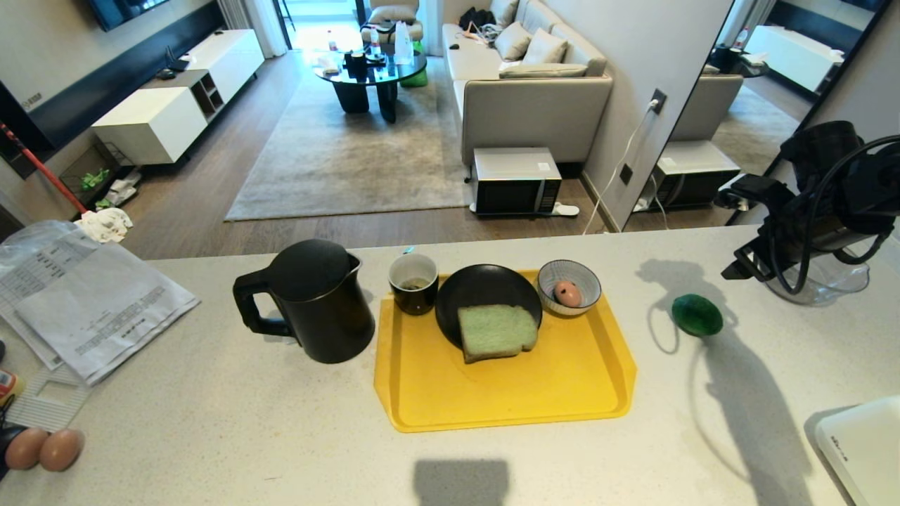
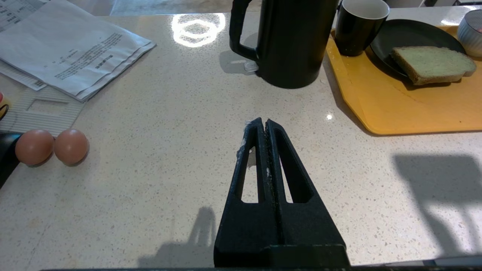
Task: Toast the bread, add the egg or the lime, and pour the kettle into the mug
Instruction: Put the fruit on a plate
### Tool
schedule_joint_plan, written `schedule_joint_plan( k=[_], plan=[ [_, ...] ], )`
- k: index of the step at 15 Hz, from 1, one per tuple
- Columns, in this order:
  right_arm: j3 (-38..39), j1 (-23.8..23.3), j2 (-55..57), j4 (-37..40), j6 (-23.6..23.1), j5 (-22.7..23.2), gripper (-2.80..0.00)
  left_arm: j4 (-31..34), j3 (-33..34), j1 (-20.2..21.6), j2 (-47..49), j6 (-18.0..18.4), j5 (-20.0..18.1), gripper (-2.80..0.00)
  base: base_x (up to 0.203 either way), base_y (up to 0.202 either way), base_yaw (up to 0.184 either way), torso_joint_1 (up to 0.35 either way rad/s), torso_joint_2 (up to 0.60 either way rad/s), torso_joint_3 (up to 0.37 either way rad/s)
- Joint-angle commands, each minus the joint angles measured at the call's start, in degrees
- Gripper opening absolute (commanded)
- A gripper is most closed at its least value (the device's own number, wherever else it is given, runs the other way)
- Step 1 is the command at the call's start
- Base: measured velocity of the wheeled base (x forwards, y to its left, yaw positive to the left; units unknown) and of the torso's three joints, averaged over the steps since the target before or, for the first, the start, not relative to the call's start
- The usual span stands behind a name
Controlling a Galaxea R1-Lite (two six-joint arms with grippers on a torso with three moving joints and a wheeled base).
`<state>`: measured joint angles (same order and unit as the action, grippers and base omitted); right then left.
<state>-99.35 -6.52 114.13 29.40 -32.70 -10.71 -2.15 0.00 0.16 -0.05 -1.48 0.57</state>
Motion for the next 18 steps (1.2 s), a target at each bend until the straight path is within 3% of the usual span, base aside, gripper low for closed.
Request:
schedule_joint_plan(
  k=[1, 5, 6, 18],
  plan=[
    [0.11, -1.33, 0.17, 0.17, -0.64, -0.06, 0.00, -0.05, 0.79, 0.02, -0.13, -0.01, 0.04, -2.80, 0.000, 0.000, 0.000, 0.000, 0.00, 0.000],
    [0.38, -2.97, 0.22, 0.22, -1.14, 0.51, 0.00, -0.05, 0.79, 0.02, -0.13, -0.01, 0.04, -2.80, 0.000, 0.000, 0.000, 0.000, 0.00, 0.000],
    [0.27, -3.21, 0.46, 0.15, -1.14, 0.51, -2.80, -0.05, 0.79, 0.02, -0.13, -0.01, 0.04, -2.80, 0.000, 0.000, 0.000, 0.000, 0.00, 0.000],
    [-4.17, -4.11, 5.57, 0.13, -8.08, 0.36, -2.80, -0.05, 0.79, 0.02, -0.13, -0.01, 0.04, -2.80, 0.000, 0.000, 0.000, 0.000, 0.00, 0.000]
  ],
)
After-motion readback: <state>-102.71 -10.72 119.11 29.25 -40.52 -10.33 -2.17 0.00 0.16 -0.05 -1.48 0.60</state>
